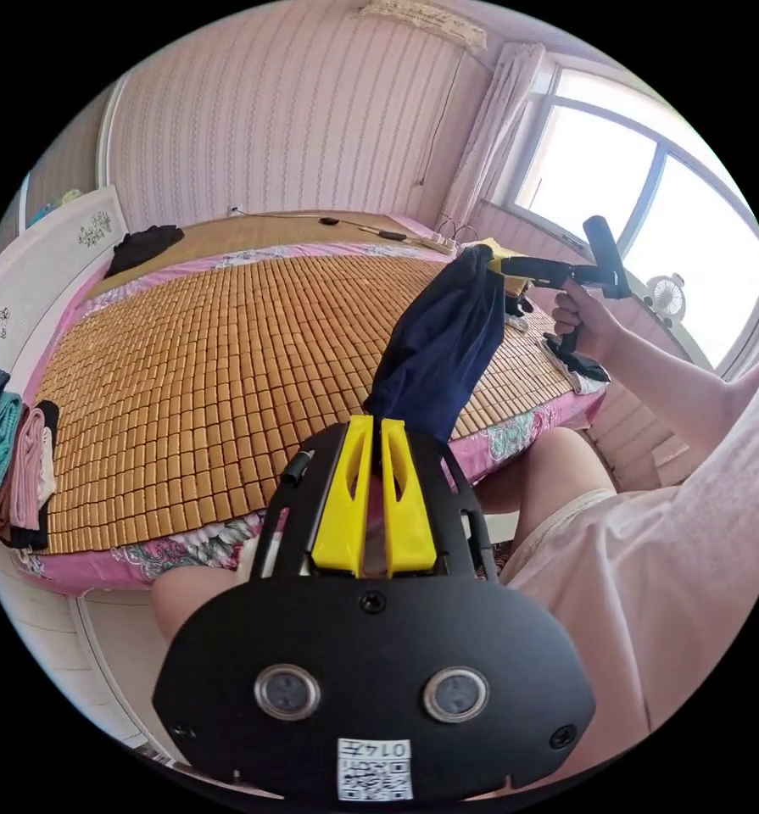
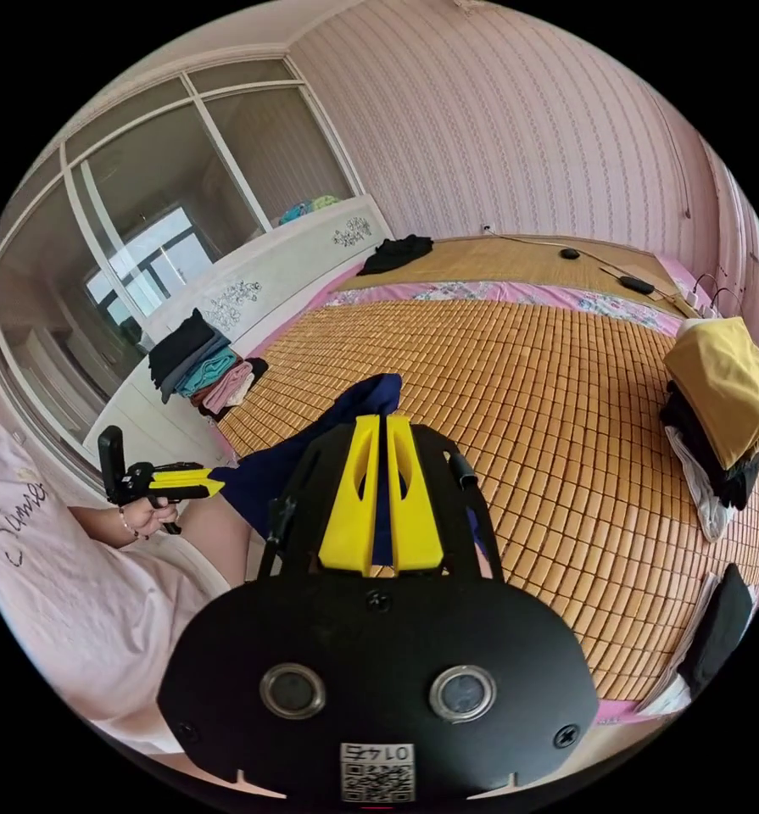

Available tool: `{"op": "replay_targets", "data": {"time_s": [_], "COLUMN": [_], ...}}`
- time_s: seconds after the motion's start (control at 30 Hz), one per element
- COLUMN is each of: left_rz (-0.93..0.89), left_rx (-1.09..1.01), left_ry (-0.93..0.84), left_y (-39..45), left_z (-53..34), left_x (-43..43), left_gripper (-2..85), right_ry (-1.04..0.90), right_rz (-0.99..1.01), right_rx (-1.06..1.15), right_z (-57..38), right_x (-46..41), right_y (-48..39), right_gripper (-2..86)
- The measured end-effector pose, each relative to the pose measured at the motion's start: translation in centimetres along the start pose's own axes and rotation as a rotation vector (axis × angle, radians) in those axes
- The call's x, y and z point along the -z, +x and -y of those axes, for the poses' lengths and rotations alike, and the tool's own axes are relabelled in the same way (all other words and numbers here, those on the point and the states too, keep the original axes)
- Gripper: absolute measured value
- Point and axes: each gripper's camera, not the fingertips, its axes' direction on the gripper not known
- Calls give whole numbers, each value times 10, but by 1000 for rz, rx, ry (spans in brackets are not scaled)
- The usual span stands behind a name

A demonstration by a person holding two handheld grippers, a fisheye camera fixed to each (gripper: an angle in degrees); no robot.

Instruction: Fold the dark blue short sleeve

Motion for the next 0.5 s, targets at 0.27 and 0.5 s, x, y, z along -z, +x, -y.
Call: {"op": "replay_targets", "data": {"time_s": [0.27, 0.5], "left_rz": [214, 432], "left_rx": [120, 268], "left_ry": [260, 480], "left_y": [-31, -82], "left_z": [-85, -175], "left_x": [133, 262], "left_gripper": [-9, -9], "right_ry": [162, 176], "right_rz": [194, 404], "right_rx": [202, 478], "right_z": [30, 105], "right_x": [8, -42], "right_y": [-133, -298], "right_gripper": [5, 5]}}
